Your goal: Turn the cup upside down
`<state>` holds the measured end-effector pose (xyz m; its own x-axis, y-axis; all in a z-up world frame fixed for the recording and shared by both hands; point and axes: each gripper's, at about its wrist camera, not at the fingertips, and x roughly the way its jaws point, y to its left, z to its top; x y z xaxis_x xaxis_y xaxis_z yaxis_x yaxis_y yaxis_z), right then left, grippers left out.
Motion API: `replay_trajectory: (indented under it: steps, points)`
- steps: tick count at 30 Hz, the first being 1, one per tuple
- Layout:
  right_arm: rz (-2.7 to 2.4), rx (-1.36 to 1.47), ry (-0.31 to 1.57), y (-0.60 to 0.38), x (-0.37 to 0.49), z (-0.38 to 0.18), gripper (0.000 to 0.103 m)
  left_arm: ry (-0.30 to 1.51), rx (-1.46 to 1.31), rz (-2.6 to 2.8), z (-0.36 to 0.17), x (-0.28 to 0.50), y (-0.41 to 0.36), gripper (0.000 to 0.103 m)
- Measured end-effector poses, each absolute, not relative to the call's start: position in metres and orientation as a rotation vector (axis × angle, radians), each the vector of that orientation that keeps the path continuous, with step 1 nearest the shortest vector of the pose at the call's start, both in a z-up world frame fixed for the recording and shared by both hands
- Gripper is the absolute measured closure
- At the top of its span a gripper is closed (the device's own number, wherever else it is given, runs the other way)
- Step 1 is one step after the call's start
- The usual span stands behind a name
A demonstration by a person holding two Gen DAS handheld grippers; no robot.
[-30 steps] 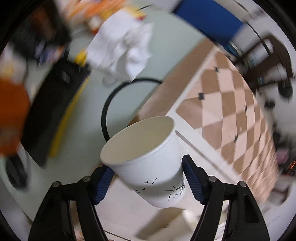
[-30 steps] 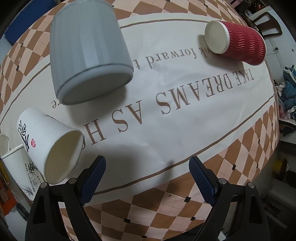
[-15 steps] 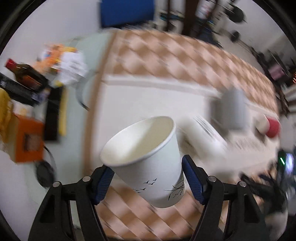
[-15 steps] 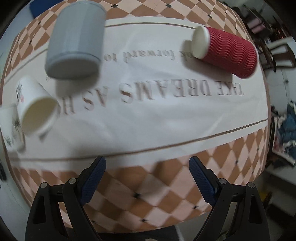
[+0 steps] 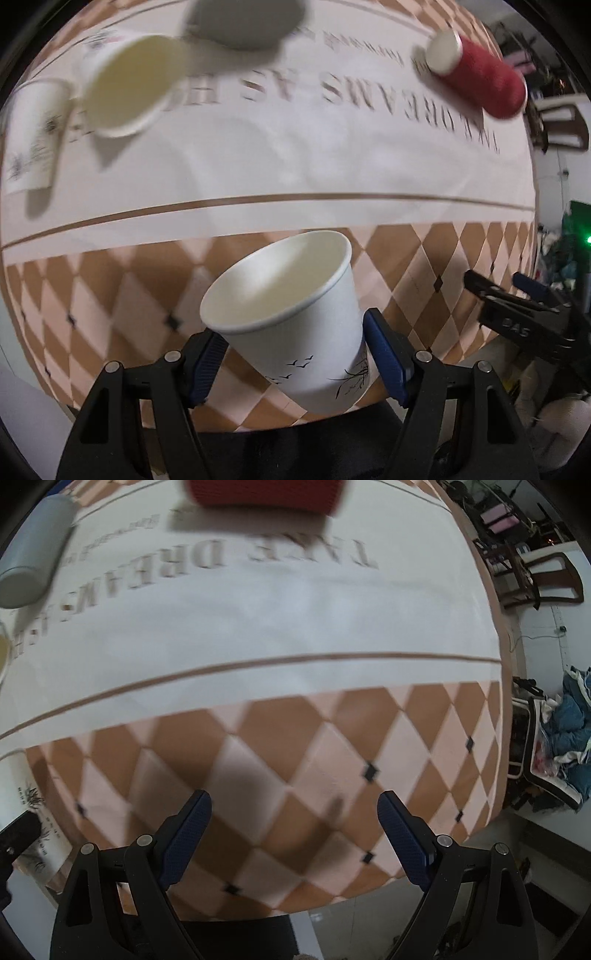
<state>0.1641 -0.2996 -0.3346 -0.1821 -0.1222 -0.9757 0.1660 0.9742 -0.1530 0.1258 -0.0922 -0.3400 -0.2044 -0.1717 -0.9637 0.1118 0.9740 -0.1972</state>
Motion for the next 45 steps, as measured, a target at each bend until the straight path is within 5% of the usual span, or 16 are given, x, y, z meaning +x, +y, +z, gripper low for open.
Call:
replay_trajectory:
  steps: [12, 14, 19, 31, 38, 45]
  points:
    - [-0.297, 0.079, 1.737, -0.37, 0.131, -0.36, 0.01, 1.775, 0.035, -0.271, -0.361, 0.14, -0.133, 0.03]
    - [-0.305, 0.094, 1.734, -0.381, 0.125, -0.363, 0.01, 1.765, 0.034, -0.272, -0.363, 0.144, -0.139, 0.018]
    - [-0.317, 0.096, 1.724, -0.378, 0.126, -0.357, 0.01, 1.745, 0.008, -0.268, -0.359, 0.145, -0.135, 0.01]
    - [-0.228, 0.132, 1.633, -0.377, 0.126, -0.302, 0.01, 1.54, -0.156, -0.234, -0.252, 0.135, -0.108, 0.003]
    - [0.12, -0.274, 1.446, -0.324, 0.139, -0.234, 0.009, 1.333, -0.052, 0.032, -0.2, 0.115, -0.052, 0.001]
    - [0.524, -1.018, 1.24, -0.21, 0.114, -0.235, 0.01, 1.44, -0.017, 0.247, -0.276, 0.077, -0.021, 0.001]
